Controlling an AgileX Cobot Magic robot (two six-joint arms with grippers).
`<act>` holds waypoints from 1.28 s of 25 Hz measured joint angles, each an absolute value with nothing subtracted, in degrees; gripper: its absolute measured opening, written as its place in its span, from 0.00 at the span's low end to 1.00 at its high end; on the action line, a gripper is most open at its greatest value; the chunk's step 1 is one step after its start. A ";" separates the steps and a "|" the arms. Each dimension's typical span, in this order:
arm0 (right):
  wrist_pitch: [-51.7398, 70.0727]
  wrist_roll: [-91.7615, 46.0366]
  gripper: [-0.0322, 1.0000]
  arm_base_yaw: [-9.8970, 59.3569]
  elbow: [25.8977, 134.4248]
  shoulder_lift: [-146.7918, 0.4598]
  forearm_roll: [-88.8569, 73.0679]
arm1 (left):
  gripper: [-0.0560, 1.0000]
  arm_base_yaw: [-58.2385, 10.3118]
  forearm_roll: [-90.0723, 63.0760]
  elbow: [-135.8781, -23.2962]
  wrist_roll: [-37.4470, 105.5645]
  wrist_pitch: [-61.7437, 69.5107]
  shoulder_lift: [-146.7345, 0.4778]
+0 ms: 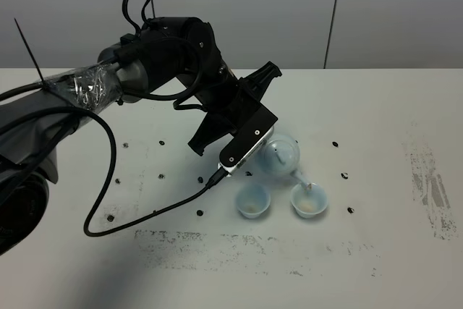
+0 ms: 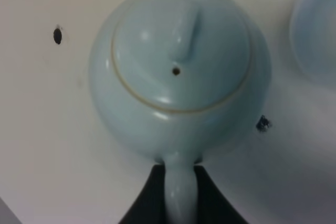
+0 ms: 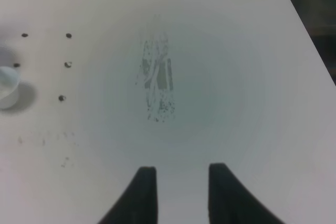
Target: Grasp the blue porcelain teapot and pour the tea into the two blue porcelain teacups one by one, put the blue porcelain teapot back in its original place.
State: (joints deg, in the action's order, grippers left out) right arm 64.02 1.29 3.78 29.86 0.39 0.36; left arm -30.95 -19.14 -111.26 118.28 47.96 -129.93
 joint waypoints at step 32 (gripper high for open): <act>64.02 1.23 0.25 3.78 29.86 0.39 0.31 | 0.12 -34.87 -7.65 -111.26 118.28 46.76 -127.66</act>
State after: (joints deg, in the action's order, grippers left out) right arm 64.02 1.23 3.78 29.86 0.39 0.31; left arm -34.87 -7.65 -111.26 118.28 46.76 -127.66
